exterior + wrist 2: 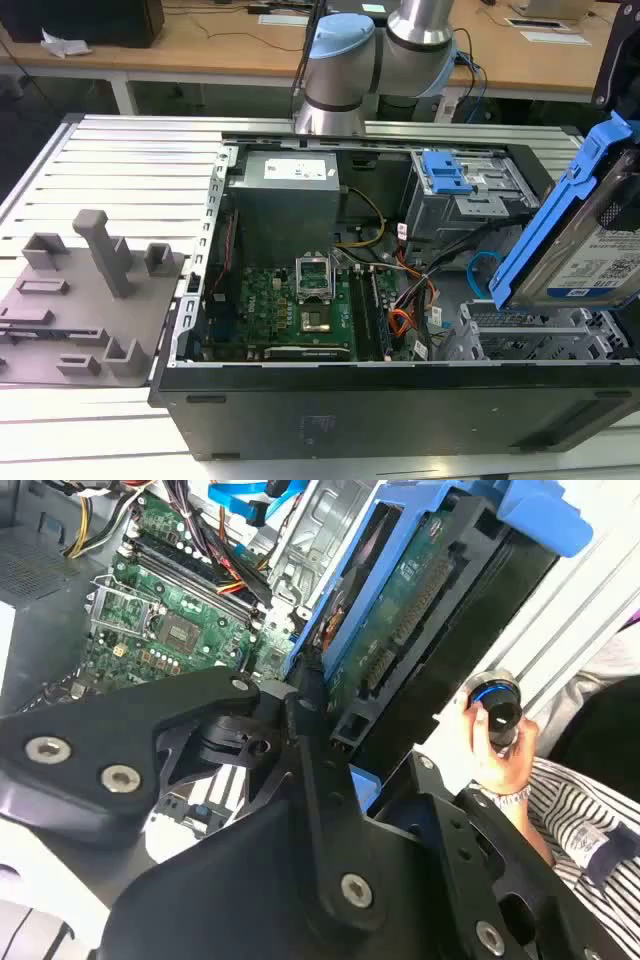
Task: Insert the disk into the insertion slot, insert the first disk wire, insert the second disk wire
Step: 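Insert the disk into the insertion slot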
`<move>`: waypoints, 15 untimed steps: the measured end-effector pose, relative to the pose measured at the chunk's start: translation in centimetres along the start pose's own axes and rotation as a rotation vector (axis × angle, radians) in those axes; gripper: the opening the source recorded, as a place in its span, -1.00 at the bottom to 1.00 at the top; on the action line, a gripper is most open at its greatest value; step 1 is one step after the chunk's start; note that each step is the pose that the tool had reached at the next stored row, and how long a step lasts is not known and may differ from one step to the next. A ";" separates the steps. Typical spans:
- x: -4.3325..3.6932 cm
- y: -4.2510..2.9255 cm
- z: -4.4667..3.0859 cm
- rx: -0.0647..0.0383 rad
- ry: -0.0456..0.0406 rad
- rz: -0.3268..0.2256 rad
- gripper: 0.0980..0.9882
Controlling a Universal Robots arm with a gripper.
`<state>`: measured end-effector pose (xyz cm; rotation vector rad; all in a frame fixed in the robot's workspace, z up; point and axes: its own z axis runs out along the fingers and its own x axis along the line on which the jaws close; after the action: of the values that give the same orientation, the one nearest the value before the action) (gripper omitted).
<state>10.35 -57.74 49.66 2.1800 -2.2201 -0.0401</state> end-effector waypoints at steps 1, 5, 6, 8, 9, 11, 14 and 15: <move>0.00 -0.02 0.21 0.000 0.0000 0.000 -0.40; -0.01 -0.06 0.63 0.000 0.0001 0.000 -0.40; -0.01 -0.08 0.87 0.000 0.0001 0.000 -0.40; -0.01 -0.09 1.05 0.000 0.0001 0.000 -0.40; -0.01 -0.09 1.14 0.000 0.0001 0.000 -0.40; -0.01 -0.11 1.54 0.000 0.0001 0.000 -0.40; -0.01 -0.13 2.14 0.000 0.0002 0.000 -0.40; -0.02 -0.18 2.62 0.000 0.0001 0.000 -0.40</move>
<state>10.42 -57.73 47.04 2.1801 -2.2199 -0.0400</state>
